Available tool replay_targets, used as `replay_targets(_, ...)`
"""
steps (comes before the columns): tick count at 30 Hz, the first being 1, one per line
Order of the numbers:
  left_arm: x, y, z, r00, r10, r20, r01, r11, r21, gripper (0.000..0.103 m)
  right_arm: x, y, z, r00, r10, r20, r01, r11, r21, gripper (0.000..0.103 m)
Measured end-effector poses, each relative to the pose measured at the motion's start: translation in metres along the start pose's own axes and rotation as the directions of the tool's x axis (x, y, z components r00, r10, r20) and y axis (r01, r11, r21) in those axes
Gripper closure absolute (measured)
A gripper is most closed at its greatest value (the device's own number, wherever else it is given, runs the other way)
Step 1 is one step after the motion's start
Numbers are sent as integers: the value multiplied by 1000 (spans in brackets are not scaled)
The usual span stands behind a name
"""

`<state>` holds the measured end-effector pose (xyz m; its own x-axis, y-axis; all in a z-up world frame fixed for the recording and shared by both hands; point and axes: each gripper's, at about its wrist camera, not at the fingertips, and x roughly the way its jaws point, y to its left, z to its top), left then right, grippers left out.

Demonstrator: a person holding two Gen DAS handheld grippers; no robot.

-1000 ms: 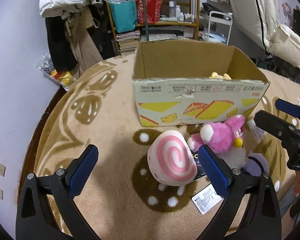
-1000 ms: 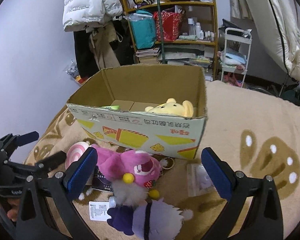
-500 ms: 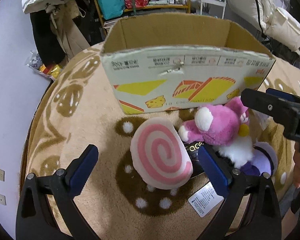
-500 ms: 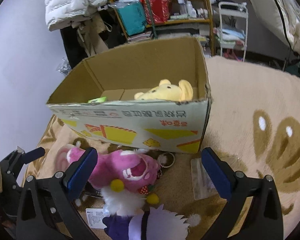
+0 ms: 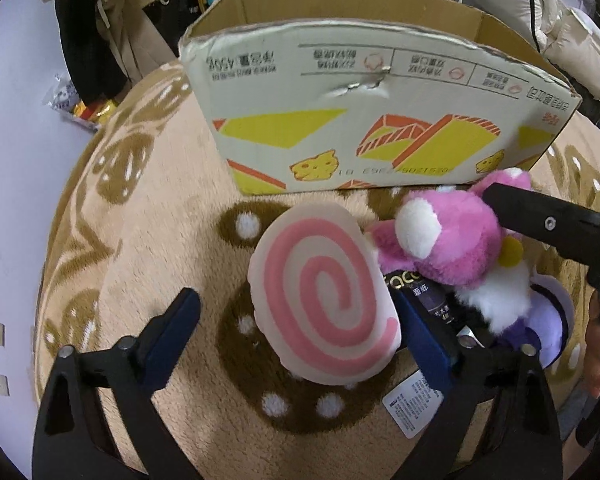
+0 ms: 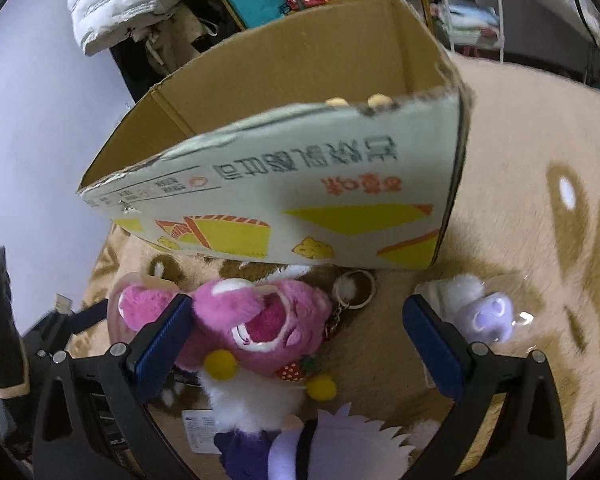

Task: Organize soft objects
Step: 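Grasp the pink-swirl cushion with the left tool while the right tool grasps the pink strawberry bear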

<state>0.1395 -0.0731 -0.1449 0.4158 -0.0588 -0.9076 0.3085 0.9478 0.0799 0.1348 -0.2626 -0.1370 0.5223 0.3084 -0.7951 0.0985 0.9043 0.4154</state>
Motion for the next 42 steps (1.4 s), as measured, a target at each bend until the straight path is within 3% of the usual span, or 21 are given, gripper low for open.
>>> replay_targets(5, 0, 2, -1, 1000, -19, -3, 19, 1000, -20, 22, 1, 8, -2, 999, 41, -13, -42, 999, -35, 0)
replay_targets(10, -2, 3, -3, 998, -63, -2, 63, 997, -35, 43, 3, 12, -3, 996, 86, -14, -87, 996, -36, 9)
replay_targets(16, -10, 0, -6, 999, -49, 13, 50, 998, -39, 46, 6, 11, -1, 992, 129, -15, -129, 992, -16, 19)
replay_targets(18, -11, 1, -7, 999, -51, 18, 52, 998, -41, 50, 6, 13, 0, 990, 139, -11, -139, 990, -20, 31)
replay_targets(23, -17, 3, -9, 999, -39, 32, 40, 998, -53, 55, 2, 22, 0, 993, 121, 0, -121, 991, -63, 43)
replay_targets(32, -37, 15, -11, 995, -4, 96, 14, 995, -97, 57, -10, 36, -3, 997, 55, 51, -45, 984, -174, 45)
replay_targets(42, -53, 31, -18, 986, 71, 153, -50, 990, -134, 57, -31, 41, -3, 992, -1, 123, 27, 977, -209, 45)
